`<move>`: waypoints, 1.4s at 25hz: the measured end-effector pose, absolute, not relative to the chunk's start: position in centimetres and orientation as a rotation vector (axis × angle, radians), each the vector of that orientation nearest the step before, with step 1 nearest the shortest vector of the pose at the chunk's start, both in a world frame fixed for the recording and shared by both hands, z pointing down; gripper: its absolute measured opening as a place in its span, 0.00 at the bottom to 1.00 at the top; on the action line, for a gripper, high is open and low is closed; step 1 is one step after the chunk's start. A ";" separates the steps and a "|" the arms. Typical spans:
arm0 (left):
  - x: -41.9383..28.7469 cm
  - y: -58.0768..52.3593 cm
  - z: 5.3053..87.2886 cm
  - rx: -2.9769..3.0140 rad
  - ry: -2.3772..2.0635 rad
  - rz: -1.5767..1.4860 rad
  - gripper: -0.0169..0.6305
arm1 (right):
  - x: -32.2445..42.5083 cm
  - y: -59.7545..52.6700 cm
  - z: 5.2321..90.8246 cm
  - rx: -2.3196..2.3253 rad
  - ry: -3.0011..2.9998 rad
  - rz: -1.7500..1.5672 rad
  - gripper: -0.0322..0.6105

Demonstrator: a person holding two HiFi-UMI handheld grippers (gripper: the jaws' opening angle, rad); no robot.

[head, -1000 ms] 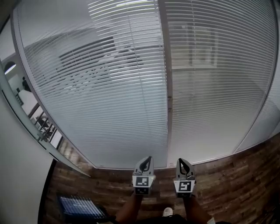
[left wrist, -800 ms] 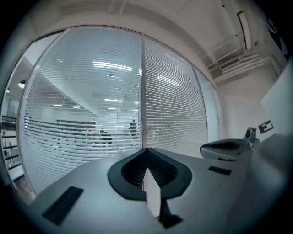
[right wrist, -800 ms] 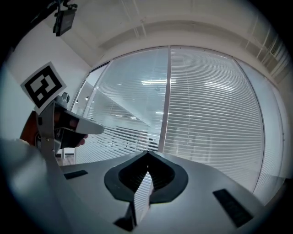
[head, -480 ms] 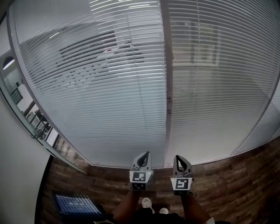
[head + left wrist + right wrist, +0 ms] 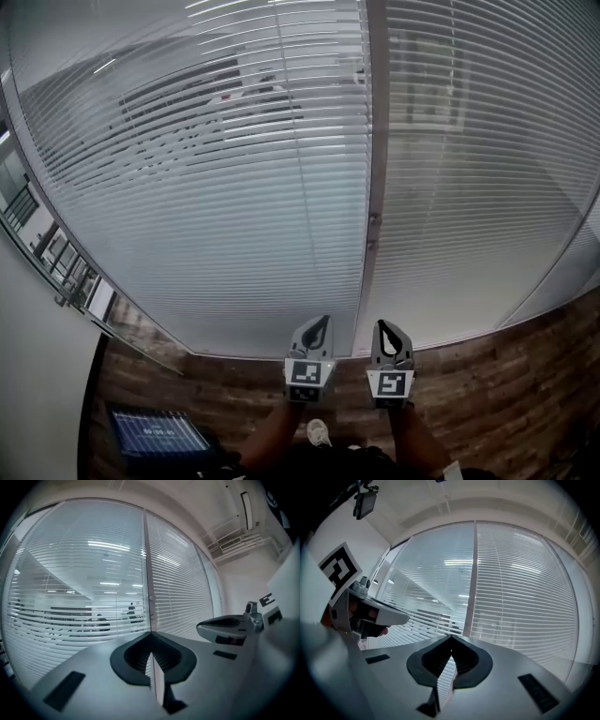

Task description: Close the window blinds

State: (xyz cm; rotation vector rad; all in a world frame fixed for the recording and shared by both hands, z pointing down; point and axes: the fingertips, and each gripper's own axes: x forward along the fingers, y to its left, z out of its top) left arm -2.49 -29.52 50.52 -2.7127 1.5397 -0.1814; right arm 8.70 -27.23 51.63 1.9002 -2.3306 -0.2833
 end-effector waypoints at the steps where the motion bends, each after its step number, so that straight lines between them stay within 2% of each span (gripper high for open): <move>1: -2.6 -30.1 50.4 -2.716 1.531 -0.177 0.03 | 8.6 -27.8 51.5 1.908 -2.332 -0.283 0.05; 7: -3.4 -33.3 47.8 -2.728 1.499 -0.122 0.03 | 8.1 -30.8 48.5 1.962 -2.325 -0.287 0.05; 19: -5.3 -38.4 49.0 -2.726 1.528 -0.092 0.03 | 7.9 -35.8 49.6 1.979 -2.315 -0.235 0.05; 35: -3.1 -41.3 46.3 -2.697 1.578 -0.009 0.03 | 9.4 -42.1 45.5 1.842 -2.286 -0.361 0.06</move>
